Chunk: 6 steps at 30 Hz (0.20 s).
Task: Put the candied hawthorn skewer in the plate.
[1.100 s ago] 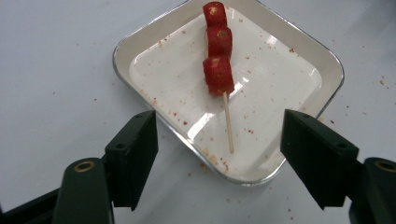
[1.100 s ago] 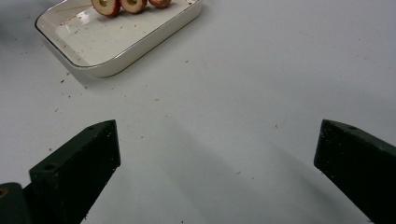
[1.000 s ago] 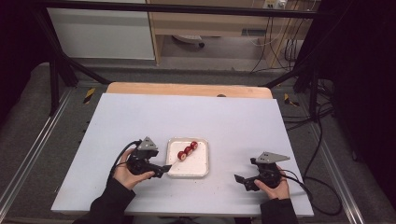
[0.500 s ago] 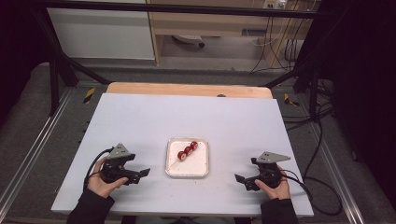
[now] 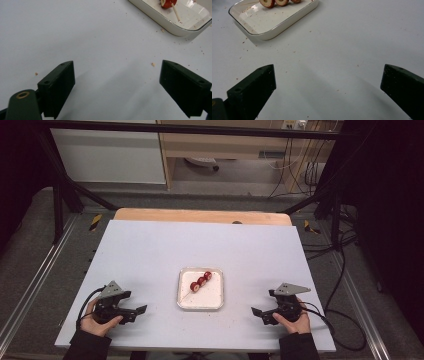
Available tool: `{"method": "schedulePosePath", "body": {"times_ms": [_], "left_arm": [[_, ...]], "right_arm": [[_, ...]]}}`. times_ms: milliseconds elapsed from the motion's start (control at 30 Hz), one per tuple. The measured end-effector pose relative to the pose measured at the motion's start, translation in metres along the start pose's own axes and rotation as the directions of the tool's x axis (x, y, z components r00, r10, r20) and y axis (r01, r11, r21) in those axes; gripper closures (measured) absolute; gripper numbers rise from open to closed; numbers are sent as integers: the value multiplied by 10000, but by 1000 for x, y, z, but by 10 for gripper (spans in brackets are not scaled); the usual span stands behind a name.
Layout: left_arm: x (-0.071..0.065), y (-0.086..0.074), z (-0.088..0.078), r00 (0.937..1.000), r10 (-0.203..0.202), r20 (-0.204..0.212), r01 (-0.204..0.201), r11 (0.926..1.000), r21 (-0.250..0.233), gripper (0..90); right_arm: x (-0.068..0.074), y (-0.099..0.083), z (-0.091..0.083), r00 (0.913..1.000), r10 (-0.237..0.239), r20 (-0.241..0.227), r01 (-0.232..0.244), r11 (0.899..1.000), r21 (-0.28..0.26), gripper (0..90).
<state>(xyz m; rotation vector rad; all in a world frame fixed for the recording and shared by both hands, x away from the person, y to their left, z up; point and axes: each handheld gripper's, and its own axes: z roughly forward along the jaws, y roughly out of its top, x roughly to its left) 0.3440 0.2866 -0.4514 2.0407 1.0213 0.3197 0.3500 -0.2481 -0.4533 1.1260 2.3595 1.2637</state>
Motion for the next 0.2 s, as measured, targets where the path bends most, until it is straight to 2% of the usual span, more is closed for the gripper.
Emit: {"method": "schedulePosePath", "body": {"times_ms": [200], "left_arm": [[2,-3,-1,10000,-12,-27,12,10000,32,129]], "right_arm": [[0,0,1,10000,-12,-16,12,10000,62,6]]}}
